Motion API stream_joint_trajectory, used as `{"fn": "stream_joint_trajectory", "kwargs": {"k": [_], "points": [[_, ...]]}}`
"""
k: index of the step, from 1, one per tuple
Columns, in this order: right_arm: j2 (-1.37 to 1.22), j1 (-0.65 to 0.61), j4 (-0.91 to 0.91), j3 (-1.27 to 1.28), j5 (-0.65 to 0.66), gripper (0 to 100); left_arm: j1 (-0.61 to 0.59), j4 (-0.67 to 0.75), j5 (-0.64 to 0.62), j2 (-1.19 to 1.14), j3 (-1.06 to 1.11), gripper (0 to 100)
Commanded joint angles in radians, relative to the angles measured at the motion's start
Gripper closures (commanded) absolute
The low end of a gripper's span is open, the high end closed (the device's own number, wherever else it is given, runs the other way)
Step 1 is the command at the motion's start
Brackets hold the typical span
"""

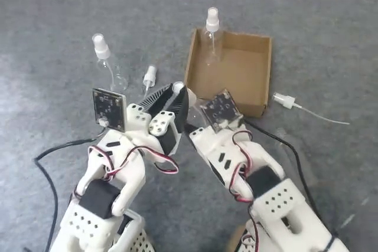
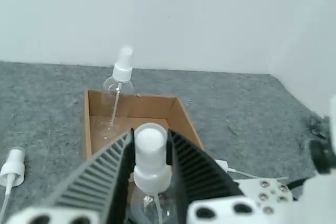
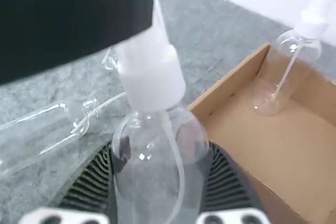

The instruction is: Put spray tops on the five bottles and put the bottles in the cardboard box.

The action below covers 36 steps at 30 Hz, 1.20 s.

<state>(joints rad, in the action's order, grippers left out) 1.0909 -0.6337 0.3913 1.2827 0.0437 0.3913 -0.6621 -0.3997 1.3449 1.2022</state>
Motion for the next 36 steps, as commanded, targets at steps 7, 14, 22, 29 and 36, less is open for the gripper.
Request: {"fn": "stream_joint_trajectory", "kwargs": {"k": [7, 14, 22, 29, 36], "points": [[0.254, -0.019, -0.048, 0.055, 0.06, 99.2, -0.032, -0.002, 0.009, -0.026, -0.024, 92], [0.219, -0.068, -0.05, 0.068, 0.094, 99.2, -0.035, -0.005, 0.009, -0.025, -0.021, 76], [0.2, -0.064, -0.059, 0.068, 0.103, 99.2, -0.037, -0.054, 0.052, -0.023, -0.045, 76], [0.2, -0.05, -0.059, 0.068, 0.094, 99.2, -0.146, -0.135, 0.068, -0.023, -0.113, 76], [0.194, 0.039, -0.105, 0.058, 0.092, 99.2, -0.229, -0.133, 0.101, -0.023, -0.139, 76]]}}
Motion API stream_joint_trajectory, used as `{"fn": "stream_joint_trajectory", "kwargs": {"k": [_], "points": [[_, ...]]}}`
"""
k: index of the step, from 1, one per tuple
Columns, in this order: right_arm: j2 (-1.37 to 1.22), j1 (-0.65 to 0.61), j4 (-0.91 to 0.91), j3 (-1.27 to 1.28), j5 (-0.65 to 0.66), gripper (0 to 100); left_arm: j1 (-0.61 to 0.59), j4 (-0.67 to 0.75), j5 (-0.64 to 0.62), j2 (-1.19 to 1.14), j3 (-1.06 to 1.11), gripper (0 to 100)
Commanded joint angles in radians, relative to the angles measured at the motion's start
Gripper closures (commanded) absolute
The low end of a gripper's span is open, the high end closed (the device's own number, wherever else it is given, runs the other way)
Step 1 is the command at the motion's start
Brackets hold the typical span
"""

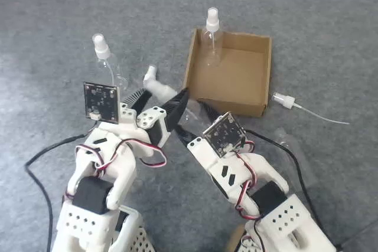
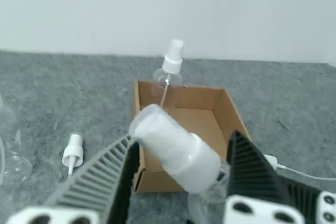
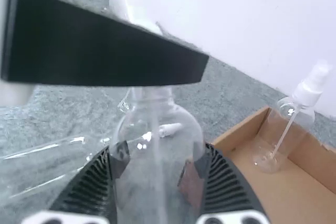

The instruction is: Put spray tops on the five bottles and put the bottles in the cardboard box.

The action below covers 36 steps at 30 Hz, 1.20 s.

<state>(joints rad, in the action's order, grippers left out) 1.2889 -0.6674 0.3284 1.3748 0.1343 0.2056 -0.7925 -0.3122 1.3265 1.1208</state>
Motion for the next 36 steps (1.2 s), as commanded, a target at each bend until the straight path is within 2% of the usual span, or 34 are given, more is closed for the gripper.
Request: {"fn": "stream_joint_trajectory", "kwargs": {"k": [1, 6, 11, 16, 22, 25, 31, 36], "points": [[-0.015, 0.082, -0.044, -0.041, 0.002, 99.2, -0.04, -0.005, 0.014, -0.005, -0.058, 76], [-0.156, 0.105, -0.053, -0.097, 0.0, 99.2, -0.038, -0.003, 0.017, -0.005, -0.056, 76], [-0.311, 0.108, -0.177, -0.106, 0.003, 99.2, 0.009, -0.008, 0.084, -0.005, -0.054, 72], [-0.351, 0.108, -0.214, -0.107, 0.006, 99.2, 0.012, -0.009, 0.089, -0.005, -0.053, 72], [-0.351, 0.105, -0.205, -0.106, 0.009, 99.2, -0.135, 0.002, 0.08, -0.005, -0.108, 73], [-0.351, 0.096, -0.205, -0.1, 0.009, 99.2, -0.241, 0.075, 0.034, -0.014, -0.108, 77], [-0.343, 0.065, -0.16, -0.103, 0.031, 99.2, -0.261, 0.181, 0.021, -0.015, -0.065, 76], [-0.185, 0.015, -0.044, -0.084, 0.044, 99.2, -0.287, 0.232, 0.023, -0.072, -0.051, 76]]}}
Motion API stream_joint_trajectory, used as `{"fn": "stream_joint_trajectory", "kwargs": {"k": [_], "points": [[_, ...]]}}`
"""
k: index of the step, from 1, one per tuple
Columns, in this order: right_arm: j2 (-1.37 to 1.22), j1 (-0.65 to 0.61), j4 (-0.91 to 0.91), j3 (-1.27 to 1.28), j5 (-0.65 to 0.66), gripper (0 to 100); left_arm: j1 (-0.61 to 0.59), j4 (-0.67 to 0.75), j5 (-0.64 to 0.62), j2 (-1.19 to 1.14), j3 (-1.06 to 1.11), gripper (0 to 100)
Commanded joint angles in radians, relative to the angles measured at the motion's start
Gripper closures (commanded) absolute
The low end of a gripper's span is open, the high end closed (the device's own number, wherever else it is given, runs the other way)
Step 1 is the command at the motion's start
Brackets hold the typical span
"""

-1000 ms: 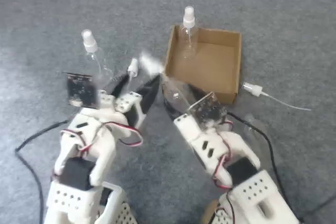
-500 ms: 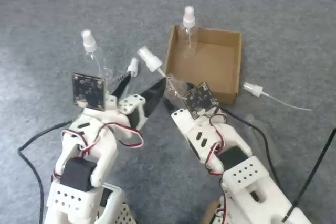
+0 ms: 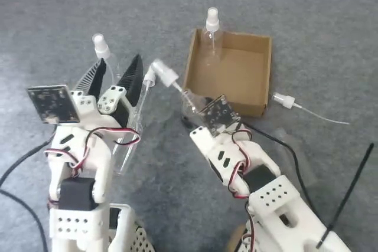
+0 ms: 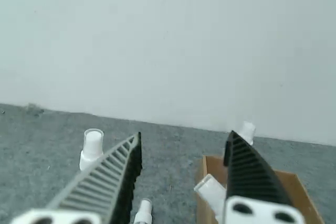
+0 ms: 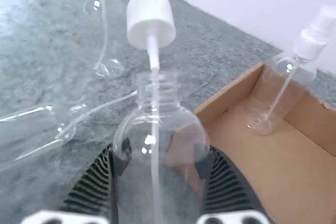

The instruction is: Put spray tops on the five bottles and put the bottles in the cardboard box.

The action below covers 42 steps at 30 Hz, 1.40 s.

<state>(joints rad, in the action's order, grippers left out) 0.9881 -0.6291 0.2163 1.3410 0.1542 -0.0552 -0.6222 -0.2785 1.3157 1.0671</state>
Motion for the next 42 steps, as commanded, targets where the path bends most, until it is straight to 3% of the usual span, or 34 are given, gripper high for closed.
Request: {"fn": "stream_joint_trajectory", "kwargs": {"k": [1, 8, 15, 22, 29, 38, 42], "points": [[0.166, -0.027, 0.104, -0.048, 0.025, 99.2, -0.028, 0.078, -0.011, -0.097, 0.004, 76], [0.409, -0.031, 0.242, -0.02, 0.023, 99.2, -0.028, 0.098, -0.011, -0.344, -0.097, 77], [0.384, -0.05, 0.24, -0.012, 0.023, 99.2, -0.011, 0.058, 0.017, -0.308, -0.101, 77], [0.331, -0.048, 0.193, -0.009, 0.025, 99.2, 0.129, -0.052, 0.077, -0.227, -0.096, 77], [0.303, -0.053, 0.193, -0.012, 0.028, 99.2, 0.236, -0.002, 0.164, -0.215, -0.022, 77], [0.309, -0.042, 0.197, -0.029, 0.031, 99.1, 0.11, -0.002, 0.104, -0.215, -0.024, 77], [0.3, 0.051, 0.196, -0.078, 0.032, 99.1, 0.112, -0.002, 0.095, -0.215, -0.019, 77]]}}
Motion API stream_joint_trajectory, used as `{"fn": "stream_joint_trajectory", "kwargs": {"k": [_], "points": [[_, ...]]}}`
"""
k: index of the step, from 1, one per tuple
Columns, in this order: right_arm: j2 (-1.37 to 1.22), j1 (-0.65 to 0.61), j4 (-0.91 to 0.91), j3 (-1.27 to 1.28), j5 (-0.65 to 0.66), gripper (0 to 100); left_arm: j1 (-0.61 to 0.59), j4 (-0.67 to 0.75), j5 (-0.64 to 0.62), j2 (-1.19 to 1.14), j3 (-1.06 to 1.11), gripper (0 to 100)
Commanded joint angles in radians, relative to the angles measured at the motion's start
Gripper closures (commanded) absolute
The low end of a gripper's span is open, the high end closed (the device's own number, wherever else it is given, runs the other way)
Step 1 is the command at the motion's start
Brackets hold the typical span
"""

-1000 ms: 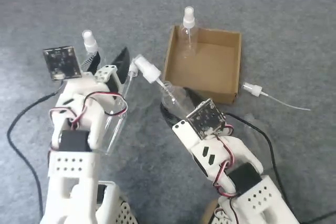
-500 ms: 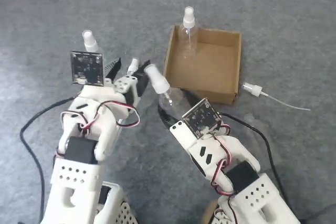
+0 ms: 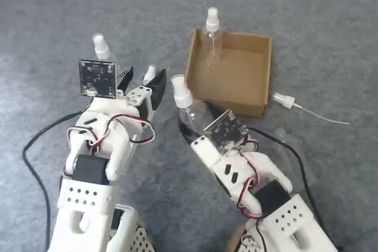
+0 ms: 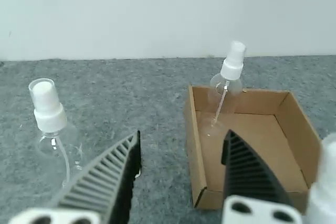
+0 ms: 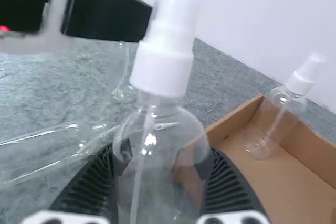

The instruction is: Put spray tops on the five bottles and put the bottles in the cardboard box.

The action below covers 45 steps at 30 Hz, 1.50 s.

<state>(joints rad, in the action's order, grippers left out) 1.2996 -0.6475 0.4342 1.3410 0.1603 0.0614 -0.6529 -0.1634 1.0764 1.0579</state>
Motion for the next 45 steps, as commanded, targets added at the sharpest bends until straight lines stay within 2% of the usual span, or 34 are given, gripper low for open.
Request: {"fn": "stream_joint_trajectory", "kwargs": {"k": [1, 6, 12, 15, 22, 27, 36, 40, 45], "points": [[-0.012, 0.102, -0.022, -0.1, 0.023, 99.1, -0.005, 0.029, -0.018, 0.025, -0.01, 77], [-0.038, 0.165, -0.01, -0.27, 0.025, 99.2, 0.006, 0.035, 0.058, 0.015, -0.007, 77], [-0.275, 0.165, 0.036, -0.562, 0.008, 99.2, 0.19, 0.043, 0.157, 0.025, 0.058, 73], [-0.435, 0.162, 0.036, -0.677, -0.078, 99.2, 0.256, 0.048, 0.173, 0.029, 0.088, 67], [-0.674, 0.159, 0.035, -0.798, -0.169, 99.2, 0.245, 0.037, 0.172, 0.222, 0.154, 67], [-0.654, 0.108, 0.09, -0.787, -0.176, 99.2, 0.242, 0.04, 0.173, 0.354, 0.205, 71], [-0.437, 0.015, 0.302, -0.789, -0.175, 99.2, 0.242, 0.081, 0.173, 0.241, 0.191, 69], [-0.357, 0.019, 0.36, -0.789, -0.172, 99.2, 0.242, 0.107, 0.173, 0.203, 0.191, 69], [-0.335, 0.025, 0.378, -0.787, -0.101, 99.2, 0.242, 0.11, 0.173, 0.198, 0.191, 69]]}}
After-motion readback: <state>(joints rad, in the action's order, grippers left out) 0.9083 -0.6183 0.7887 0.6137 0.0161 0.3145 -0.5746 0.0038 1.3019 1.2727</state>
